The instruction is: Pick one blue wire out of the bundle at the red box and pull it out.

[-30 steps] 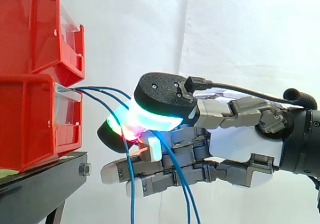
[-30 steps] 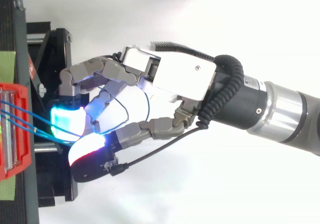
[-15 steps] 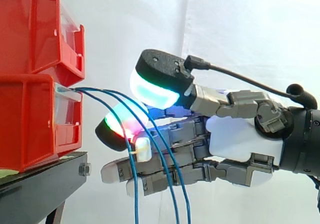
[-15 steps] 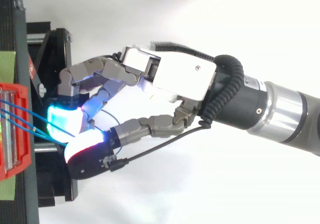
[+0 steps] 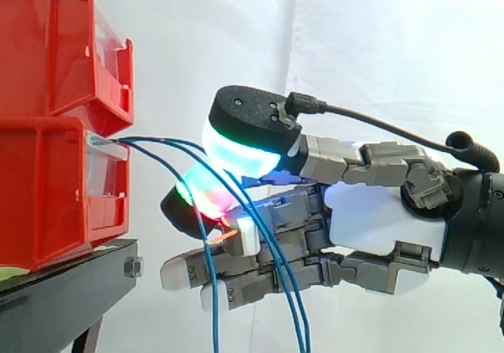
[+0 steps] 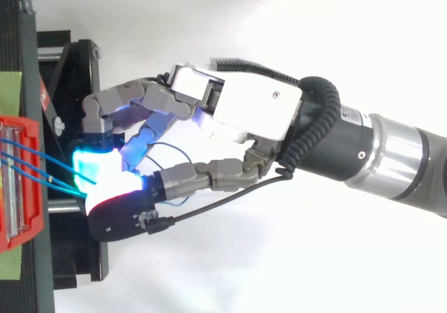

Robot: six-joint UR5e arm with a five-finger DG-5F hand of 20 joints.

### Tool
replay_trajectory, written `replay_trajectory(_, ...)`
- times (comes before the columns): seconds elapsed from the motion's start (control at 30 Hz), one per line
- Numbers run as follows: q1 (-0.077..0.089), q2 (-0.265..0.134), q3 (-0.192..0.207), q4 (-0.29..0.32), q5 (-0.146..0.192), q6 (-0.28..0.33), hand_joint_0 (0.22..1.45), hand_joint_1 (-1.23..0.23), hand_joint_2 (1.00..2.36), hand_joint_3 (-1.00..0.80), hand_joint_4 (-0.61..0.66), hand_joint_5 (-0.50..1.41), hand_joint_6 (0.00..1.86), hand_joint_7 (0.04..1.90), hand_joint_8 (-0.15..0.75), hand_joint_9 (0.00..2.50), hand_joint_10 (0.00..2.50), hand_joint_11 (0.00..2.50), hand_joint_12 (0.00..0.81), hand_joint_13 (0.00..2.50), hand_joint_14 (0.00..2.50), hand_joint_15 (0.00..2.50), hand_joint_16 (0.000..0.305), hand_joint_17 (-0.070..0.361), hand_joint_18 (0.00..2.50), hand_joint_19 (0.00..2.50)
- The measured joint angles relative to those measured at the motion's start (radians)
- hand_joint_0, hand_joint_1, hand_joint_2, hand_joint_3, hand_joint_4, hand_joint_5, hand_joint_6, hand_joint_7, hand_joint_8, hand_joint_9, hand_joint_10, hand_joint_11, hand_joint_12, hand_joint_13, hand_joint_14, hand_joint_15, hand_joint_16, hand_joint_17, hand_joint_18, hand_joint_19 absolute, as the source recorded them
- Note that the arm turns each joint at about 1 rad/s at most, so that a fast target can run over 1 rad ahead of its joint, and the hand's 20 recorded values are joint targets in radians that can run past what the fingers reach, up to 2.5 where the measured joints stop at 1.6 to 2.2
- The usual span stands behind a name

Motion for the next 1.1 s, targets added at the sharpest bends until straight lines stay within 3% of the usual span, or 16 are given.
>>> replay_trajectory(0.33,0.000,0.000,0.000,0.000,0.001,0.000,0.59,-0.78,1.02,-0.17,0.10,-0.13,0.87,1.28,0.215,1.19,0.03,0.92,0.322,0.65,0.02,0.43,0.048,0.107,0.51,0.59)
replay_trajectory(0.67,0.000,0.001,0.001,-0.001,0.002,0.003,0.59,-0.80,1.02,-0.13,0.06,-0.11,0.85,1.32,0.187,0.91,0.02,0.40,0.306,0.50,0.01,0.26,0.046,0.104,0.47,0.51)
replay_trajectory(0.83,0.000,0.012,0.001,-0.008,0.004,0.013,0.59,-0.81,1.02,-0.13,0.06,-0.11,0.85,1.33,0.180,0.85,0.01,0.33,0.315,0.47,0.01,0.25,0.046,0.104,0.45,0.49)
replay_trajectory(0.97,0.000,0.029,0.001,-0.041,-0.001,0.016,0.59,-0.82,1.02,-0.13,0.05,-0.11,0.84,1.33,0.178,0.80,0.01,0.29,0.317,0.39,0.01,0.21,0.046,0.104,0.38,0.44)
replay_trajectory(1.1,0.000,0.048,0.001,-0.112,-0.006,0.018,0.59,-0.83,1.02,-0.13,0.04,-0.10,0.84,1.34,0.172,0.75,0.01,0.26,0.318,0.35,0.01,0.18,0.047,0.106,0.33,0.39)
